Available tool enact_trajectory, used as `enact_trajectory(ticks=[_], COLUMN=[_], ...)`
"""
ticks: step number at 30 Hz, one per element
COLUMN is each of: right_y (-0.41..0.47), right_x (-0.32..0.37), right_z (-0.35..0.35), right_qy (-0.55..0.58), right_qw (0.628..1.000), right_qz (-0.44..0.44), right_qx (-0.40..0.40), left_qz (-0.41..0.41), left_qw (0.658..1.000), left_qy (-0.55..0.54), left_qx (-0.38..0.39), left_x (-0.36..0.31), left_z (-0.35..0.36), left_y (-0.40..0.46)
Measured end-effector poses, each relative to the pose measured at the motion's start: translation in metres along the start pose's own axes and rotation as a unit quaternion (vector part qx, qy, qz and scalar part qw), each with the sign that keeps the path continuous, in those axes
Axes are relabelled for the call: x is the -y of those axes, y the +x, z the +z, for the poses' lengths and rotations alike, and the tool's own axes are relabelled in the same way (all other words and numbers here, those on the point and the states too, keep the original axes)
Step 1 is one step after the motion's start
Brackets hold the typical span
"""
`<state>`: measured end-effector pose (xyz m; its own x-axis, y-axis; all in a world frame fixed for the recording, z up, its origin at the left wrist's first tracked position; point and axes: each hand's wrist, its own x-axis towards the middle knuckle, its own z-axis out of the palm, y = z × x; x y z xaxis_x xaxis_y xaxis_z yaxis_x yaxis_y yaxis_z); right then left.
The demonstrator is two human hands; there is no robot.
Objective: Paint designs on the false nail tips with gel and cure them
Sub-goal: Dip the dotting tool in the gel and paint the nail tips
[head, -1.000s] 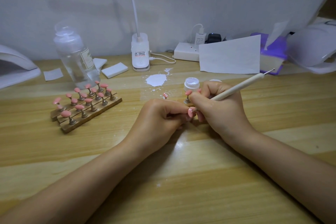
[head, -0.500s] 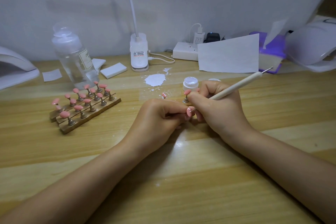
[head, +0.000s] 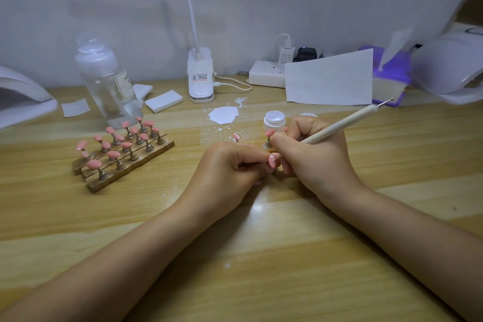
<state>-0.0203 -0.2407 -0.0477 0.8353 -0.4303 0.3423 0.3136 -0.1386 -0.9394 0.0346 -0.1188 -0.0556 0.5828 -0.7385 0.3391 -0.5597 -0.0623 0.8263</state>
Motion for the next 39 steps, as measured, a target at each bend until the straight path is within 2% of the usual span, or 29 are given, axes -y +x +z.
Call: enact_trajectory(ticks=[39], right_y=[-0.0001], right_x=[0.0010], right_z=[-0.0006], right_qy=[0.000], right_qw=[1.000], right_qz=[0.005], right_qx=[-0.006], left_qz=[-0.008], left_qw=[1.000], left_qy=[0.001], left_qx=[-0.005], left_x=[0.0019], left_z=[0.0003], left_y=[0.0001])
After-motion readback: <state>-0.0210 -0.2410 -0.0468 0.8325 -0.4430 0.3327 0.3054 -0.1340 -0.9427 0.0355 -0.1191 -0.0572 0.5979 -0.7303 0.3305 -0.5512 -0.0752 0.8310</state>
